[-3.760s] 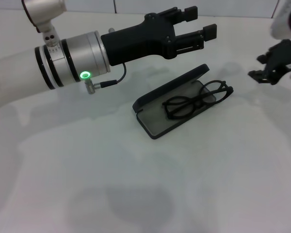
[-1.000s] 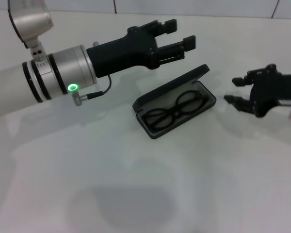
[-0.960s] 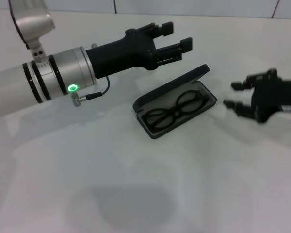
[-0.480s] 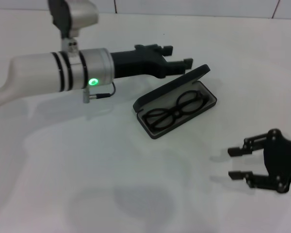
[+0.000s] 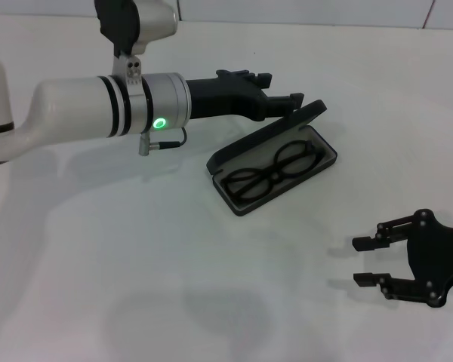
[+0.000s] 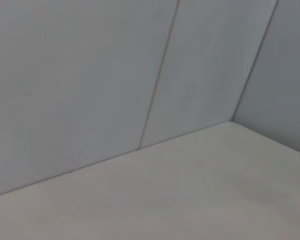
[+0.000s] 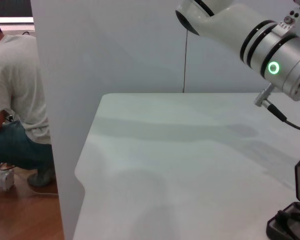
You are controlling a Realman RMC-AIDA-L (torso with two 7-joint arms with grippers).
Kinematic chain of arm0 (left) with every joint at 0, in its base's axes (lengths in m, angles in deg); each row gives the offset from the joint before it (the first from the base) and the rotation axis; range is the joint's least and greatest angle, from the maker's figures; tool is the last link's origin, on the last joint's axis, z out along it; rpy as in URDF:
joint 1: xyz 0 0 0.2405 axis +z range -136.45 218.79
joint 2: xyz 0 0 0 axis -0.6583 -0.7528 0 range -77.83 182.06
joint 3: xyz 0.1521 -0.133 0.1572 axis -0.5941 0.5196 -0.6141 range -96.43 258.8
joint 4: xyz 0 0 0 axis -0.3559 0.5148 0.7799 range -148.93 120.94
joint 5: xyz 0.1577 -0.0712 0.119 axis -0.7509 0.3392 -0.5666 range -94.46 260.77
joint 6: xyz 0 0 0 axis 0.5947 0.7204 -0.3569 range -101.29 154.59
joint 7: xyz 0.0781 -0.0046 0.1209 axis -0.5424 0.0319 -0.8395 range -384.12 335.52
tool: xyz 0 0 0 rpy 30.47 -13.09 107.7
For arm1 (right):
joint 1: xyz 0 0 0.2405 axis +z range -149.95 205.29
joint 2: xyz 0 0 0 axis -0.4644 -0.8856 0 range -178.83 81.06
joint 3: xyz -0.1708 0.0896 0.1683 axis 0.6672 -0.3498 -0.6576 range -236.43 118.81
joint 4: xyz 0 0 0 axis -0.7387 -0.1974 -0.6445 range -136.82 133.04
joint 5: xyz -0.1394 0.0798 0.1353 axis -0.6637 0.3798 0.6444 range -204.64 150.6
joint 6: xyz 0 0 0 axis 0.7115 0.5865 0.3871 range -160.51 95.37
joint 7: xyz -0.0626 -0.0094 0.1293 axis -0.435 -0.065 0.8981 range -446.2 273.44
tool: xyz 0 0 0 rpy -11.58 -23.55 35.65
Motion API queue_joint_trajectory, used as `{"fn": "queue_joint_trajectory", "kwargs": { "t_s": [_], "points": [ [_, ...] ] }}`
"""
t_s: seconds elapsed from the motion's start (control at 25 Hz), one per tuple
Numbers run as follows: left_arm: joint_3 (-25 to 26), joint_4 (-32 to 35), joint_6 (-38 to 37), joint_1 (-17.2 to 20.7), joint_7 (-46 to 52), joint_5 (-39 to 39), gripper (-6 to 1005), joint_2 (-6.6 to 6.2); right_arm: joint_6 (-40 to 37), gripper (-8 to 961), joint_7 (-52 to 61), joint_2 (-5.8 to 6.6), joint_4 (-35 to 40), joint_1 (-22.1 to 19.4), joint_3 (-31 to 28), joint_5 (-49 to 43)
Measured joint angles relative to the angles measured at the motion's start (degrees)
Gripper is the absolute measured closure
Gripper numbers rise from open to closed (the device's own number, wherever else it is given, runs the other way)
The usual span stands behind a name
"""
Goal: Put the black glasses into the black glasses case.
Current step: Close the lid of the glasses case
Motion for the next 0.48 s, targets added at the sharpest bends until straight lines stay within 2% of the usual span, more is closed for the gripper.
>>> {"fn": "queue_joint_trajectory", "kwargs": {
  "t_s": [0.48],
  "points": [
    [-0.11, 0.12, 3.23, 1.12, 0.12, -0.62, 210, -0.04, 1.04, 535, -0.15, 0.02, -0.11, 0.49, 0.19, 0.03]
  ]
}}
